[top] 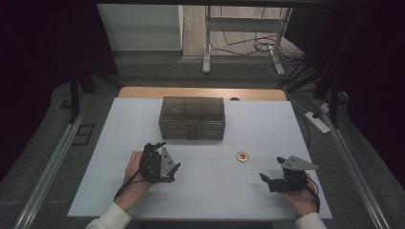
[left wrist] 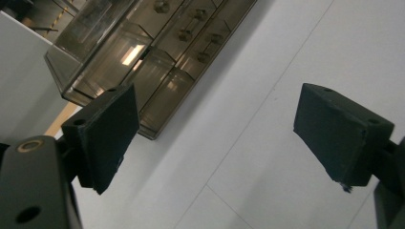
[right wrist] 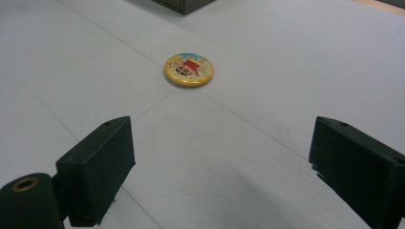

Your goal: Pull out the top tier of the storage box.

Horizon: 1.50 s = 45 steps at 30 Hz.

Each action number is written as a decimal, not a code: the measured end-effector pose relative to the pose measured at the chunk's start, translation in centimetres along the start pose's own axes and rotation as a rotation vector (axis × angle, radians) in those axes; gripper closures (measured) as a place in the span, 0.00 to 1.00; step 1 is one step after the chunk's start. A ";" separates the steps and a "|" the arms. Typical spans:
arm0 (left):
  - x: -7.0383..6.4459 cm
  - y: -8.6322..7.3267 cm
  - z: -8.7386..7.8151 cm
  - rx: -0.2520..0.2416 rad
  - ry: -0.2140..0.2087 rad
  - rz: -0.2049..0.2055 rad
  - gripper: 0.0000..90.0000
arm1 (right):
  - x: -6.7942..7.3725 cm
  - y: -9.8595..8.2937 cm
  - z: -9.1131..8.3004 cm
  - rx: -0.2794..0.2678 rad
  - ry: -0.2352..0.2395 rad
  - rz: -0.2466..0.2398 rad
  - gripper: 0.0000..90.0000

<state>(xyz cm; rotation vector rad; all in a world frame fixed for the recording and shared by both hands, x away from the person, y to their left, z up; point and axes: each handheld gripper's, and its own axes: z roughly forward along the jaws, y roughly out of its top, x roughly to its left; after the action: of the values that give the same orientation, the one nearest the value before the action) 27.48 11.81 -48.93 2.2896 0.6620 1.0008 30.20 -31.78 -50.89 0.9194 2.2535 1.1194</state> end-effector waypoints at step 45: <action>-0.7 2.6 2.9 0.039 0.118 0.156 0.21 | 0.0 0.0 0.2 0.012 -0.006 0.005 0.09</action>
<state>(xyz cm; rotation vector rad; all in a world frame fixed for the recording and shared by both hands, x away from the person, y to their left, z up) 29.79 8.66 -49.29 2.3594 0.5614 1.2133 30.35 -31.72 -51.02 0.9321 2.2574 1.1047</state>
